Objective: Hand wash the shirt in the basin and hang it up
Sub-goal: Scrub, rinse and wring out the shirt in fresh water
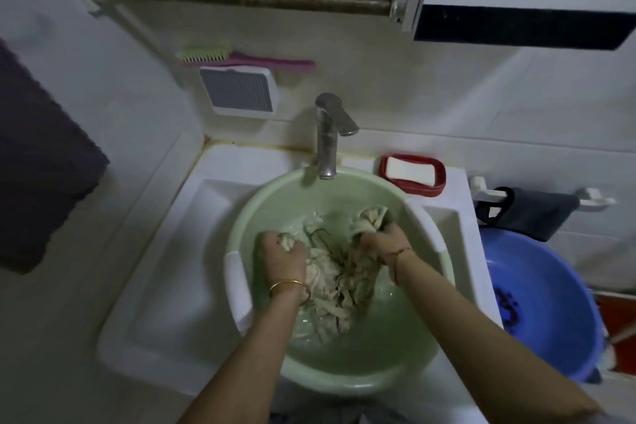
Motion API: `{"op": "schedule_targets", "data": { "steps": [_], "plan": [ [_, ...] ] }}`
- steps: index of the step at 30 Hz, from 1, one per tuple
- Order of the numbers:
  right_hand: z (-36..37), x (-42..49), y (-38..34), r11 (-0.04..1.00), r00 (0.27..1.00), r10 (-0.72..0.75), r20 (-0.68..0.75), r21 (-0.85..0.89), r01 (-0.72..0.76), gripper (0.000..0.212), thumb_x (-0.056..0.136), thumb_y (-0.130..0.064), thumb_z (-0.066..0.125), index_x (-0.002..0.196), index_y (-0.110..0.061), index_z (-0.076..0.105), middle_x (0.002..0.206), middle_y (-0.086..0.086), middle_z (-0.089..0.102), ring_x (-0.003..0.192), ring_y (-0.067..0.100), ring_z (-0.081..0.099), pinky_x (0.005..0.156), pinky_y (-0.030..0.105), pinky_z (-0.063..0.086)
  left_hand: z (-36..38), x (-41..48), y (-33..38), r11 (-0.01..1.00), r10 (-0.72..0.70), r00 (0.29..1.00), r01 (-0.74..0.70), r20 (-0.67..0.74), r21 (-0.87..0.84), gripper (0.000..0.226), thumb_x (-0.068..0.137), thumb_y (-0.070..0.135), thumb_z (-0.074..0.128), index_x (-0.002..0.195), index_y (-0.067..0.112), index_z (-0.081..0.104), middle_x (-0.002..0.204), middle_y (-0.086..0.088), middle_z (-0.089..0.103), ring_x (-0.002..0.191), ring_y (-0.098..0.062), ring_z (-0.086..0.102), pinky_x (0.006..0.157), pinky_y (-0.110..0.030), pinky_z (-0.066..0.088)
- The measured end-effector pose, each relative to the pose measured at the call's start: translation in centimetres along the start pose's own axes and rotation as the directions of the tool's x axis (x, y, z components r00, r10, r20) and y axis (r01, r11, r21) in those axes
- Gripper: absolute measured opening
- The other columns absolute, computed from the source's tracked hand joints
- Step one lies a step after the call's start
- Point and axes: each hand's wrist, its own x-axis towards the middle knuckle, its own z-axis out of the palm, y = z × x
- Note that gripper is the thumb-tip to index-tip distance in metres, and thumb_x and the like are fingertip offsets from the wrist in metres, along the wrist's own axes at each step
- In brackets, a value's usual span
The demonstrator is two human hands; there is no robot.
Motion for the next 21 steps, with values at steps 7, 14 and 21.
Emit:
{"op": "schedule_targets", "data": {
  "steps": [7, 14, 21],
  "plan": [
    [1.4, 2.5, 3.8, 0.423, 0.984, -0.112, 0.137, -0.89, 0.172, 0.09, 0.086, -0.051, 0.055, 0.148, -0.039, -0.009, 0.156, -0.001, -0.024, 0.142, 0.044, -0.003, 0.108, 0.061, 0.028, 2.1, -2.3, -1.3, 0.518, -0.15, 0.689, -0.556, 0.709, 0.65, 0.124, 0.066, 0.061, 0.072, 0.144, 0.038, -0.022, 0.152, -0.011, -0.031, 0.139, -0.049, -0.01, 0.109, -0.063, 0.018],
    [1.3, 4.9, 7.1, 0.16, 0.979, -0.082, 0.184, -0.968, 0.195, 0.077, 0.093, -0.044, 0.048, 0.15, -0.033, -0.003, 0.155, 0.005, -0.025, 0.136, 0.045, 0.018, 0.096, 0.046, 0.046, 3.1, 0.7, -3.2, 0.453, -0.075, 0.737, -0.575, 0.672, 0.681, 0.097, 0.075, 0.048, 0.066, 0.145, 0.044, -0.001, 0.152, -0.013, 0.0, 0.136, -0.045, 0.011, 0.11, -0.05, 0.029],
    [4.0, 2.8, 5.8, 0.847, 0.983, -0.167, -0.073, -0.52, 0.106, 0.038, 0.089, -0.024, 0.059, 0.127, -0.019, 0.054, 0.139, 0.002, 0.037, 0.098, 0.017, 0.051, 0.085, 0.019, 0.035, 3.0, 4.1, -2.0, 0.814, -0.32, 0.761, 0.526, 0.564, -0.248, 0.046, 0.061, 0.007, 0.061, 0.107, 0.011, 0.06, 0.099, -0.016, 0.062, 0.086, -0.033, 0.062, 0.078, -0.038, 0.052]
  ]
}}
